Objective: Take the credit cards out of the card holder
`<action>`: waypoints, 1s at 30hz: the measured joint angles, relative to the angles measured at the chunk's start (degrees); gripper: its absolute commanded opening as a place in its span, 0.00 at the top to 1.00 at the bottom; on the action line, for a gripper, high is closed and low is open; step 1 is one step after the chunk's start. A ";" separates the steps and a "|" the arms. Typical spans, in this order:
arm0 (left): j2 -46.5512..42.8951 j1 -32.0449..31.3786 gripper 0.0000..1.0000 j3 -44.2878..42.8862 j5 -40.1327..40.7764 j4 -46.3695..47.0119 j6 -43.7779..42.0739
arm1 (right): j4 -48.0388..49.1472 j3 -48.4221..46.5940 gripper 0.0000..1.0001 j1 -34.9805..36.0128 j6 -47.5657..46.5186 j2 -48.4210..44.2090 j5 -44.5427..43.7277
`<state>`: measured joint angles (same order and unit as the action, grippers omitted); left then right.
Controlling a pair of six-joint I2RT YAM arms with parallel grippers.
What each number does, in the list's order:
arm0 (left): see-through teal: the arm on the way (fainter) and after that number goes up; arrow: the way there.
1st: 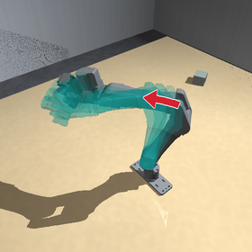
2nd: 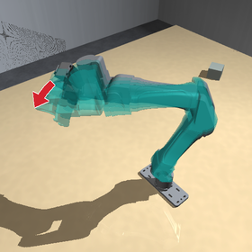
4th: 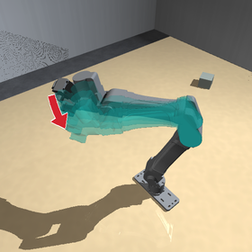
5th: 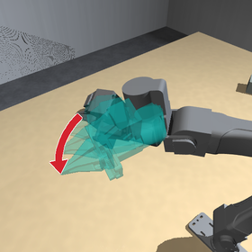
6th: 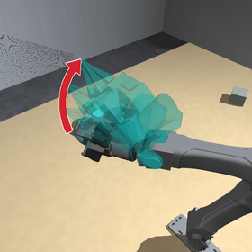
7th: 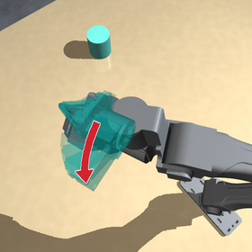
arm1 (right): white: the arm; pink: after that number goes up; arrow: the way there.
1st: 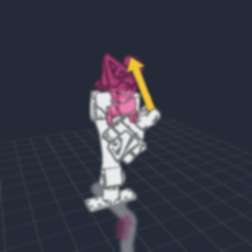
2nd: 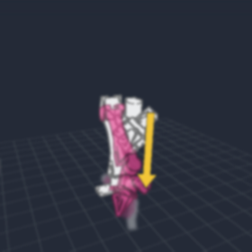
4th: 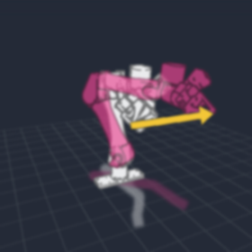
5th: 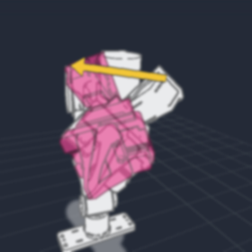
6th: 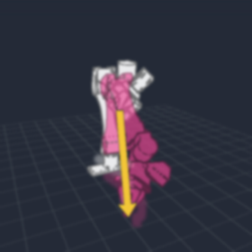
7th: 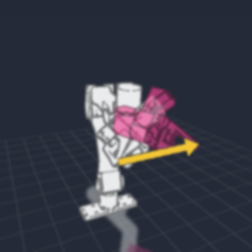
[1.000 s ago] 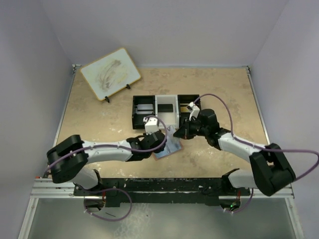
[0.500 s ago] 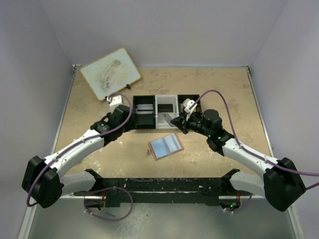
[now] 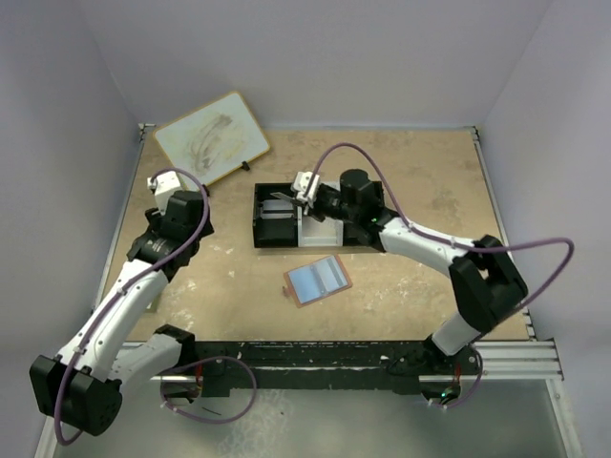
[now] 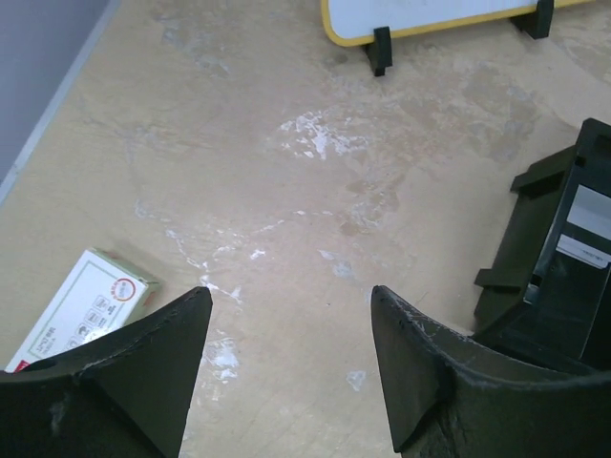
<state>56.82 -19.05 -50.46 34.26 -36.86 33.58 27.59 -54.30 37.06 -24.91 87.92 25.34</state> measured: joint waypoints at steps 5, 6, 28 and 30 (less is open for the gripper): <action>-4.57 -0.04 0.34 0.76 4.76 -0.96 -0.13 | -4.39 -10.14 1.00 1.79 -4.31 10.80 -1.20; -5.46 -0.04 0.33 0.79 5.38 -0.98 -0.13 | -5.22 -11.65 1.00 2.14 -5.25 12.33 -1.79; -5.73 -0.04 0.33 0.83 8.20 -1.66 -0.13 | -19.78 -30.47 1.00 6.25 -21.99 31.04 -19.39; -5.73 -0.04 0.33 0.83 8.20 -1.66 -0.15 | -20.09 -31.82 1.00 6.47 -23.45 32.15 -21.00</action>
<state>51.09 -19.09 -49.63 42.46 -38.52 33.43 7.51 -86.13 43.53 -48.36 120.07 4.34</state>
